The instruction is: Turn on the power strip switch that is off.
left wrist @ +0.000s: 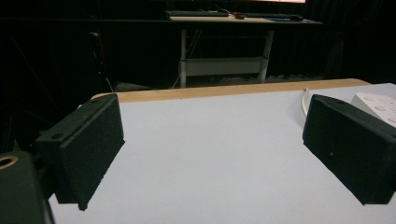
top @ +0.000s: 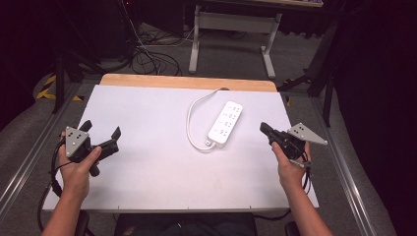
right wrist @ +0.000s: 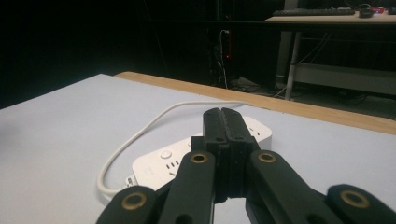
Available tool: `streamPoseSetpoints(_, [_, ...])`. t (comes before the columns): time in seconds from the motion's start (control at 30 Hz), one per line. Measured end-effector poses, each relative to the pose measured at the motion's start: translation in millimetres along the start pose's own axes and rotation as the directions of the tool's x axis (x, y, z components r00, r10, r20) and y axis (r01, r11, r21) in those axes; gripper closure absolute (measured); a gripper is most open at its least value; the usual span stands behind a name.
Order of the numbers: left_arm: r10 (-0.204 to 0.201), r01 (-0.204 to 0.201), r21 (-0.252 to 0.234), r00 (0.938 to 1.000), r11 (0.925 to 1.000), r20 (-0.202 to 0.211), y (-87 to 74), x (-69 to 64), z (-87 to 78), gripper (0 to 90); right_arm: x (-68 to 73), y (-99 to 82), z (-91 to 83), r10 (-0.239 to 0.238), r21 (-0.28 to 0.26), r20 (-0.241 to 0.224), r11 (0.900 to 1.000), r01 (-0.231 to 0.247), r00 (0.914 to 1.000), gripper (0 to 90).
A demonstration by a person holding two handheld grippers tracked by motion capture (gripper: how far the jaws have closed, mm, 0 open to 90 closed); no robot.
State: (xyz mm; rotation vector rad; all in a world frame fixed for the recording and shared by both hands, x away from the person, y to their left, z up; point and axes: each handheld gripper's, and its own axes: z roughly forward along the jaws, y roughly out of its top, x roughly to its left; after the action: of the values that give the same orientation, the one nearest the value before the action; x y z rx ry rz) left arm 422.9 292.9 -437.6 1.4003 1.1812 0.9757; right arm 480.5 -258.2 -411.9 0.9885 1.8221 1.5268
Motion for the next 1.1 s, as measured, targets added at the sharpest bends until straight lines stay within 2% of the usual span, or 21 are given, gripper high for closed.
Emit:
streamPoseSetpoints(0.23, [0.001,-0.001,0.0,1.0,1.0,0.001,-0.1,0.7,-0.7,6.0,4.6,11.0,16.2,0.003,0.004,-0.001,1.0,-0.003,1.0,90.0])
streamPoseSetpoints(0.43, [0.002,-0.002,0.003,1.0,1.0,-0.002,-0.3,1.3,-1.0,6.0,9.3,17.1,26.2,-0.037,0.015,0.016,0.9992,0.037,0.9992,90.0])
streamPoseSetpoints(1.1, [-0.004,0.004,0.006,0.9998,1.0,-0.018,-1.7,5.7,-5.2,6.0,2.0,31.4,59.2,-0.047,0.061,0.069,0.9972,0.043,0.9965,90.0])
